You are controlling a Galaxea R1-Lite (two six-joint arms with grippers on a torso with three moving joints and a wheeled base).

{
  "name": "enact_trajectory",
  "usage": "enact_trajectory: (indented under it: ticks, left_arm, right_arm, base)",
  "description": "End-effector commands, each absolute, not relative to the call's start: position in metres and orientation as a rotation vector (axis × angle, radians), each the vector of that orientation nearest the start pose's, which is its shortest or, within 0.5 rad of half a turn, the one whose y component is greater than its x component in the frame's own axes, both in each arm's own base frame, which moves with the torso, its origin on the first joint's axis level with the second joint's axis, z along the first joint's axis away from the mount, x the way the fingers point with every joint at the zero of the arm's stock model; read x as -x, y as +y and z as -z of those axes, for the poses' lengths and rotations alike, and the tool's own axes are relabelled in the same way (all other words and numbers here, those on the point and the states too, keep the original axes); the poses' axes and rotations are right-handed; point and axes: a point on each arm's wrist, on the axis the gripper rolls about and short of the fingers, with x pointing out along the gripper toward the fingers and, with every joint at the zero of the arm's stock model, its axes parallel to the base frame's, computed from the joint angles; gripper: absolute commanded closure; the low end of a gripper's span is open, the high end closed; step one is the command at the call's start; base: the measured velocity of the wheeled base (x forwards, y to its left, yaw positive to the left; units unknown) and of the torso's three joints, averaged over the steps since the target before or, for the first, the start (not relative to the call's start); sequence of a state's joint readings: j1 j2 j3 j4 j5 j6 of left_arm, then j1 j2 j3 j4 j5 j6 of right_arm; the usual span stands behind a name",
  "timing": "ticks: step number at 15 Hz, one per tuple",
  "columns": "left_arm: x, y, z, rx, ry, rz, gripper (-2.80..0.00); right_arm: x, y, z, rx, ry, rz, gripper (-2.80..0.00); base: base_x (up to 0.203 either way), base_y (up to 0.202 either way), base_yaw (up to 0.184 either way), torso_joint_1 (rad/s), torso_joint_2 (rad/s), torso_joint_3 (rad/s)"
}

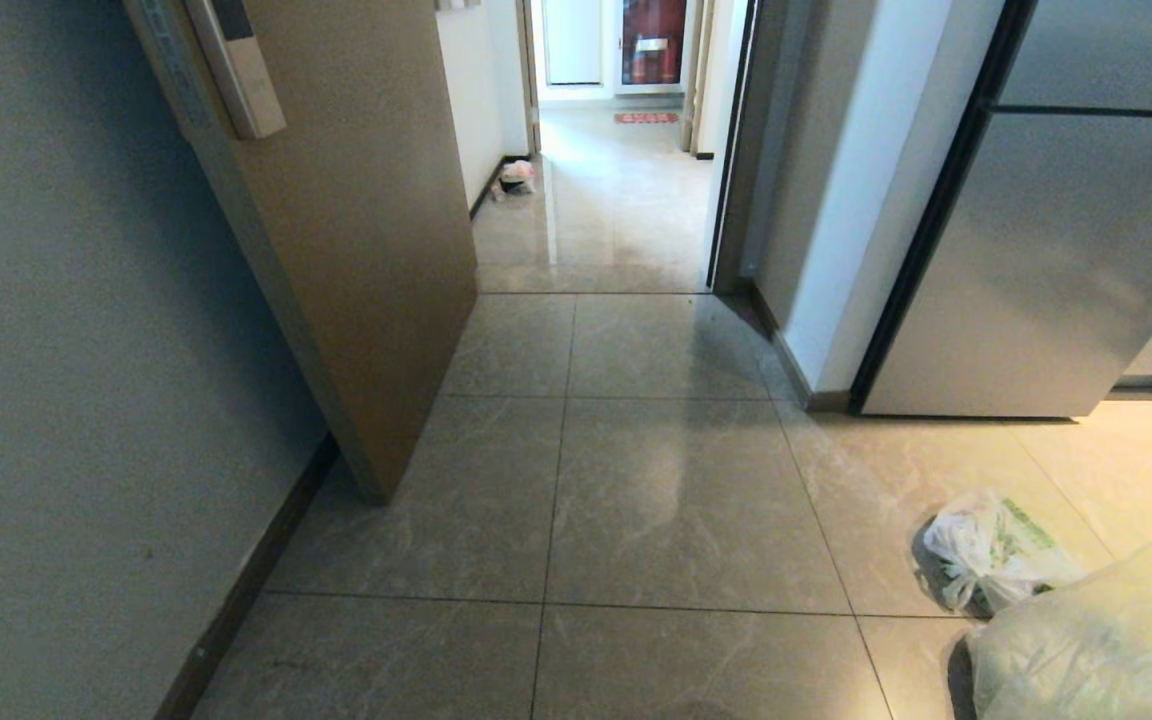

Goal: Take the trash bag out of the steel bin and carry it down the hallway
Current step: Put the trash bag at the door

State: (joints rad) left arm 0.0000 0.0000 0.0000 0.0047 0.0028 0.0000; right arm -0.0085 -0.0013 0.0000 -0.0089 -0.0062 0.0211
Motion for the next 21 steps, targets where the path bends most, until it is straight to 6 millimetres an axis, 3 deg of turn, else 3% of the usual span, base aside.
enact_trajectory:
  ticks: [1,21]
  left_arm:
    - [0.0228,0.0001,-0.0750,0.000,0.005,-0.003,0.00]
    - [0.0228,0.0001,-0.0750,0.000,0.005,-0.003,0.00]
  right_arm:
    - [0.0227,0.0001,-0.0760,-0.021,-0.008,0.015,0.00]
    - [0.0227,0.0000,-0.0760,-0.021,-0.008,0.014,0.00]
  base:
    - [0.200,0.000,0.002,0.002,0.00,0.007]
    - [0.191,0.000,0.001,0.002,0.00,0.003]
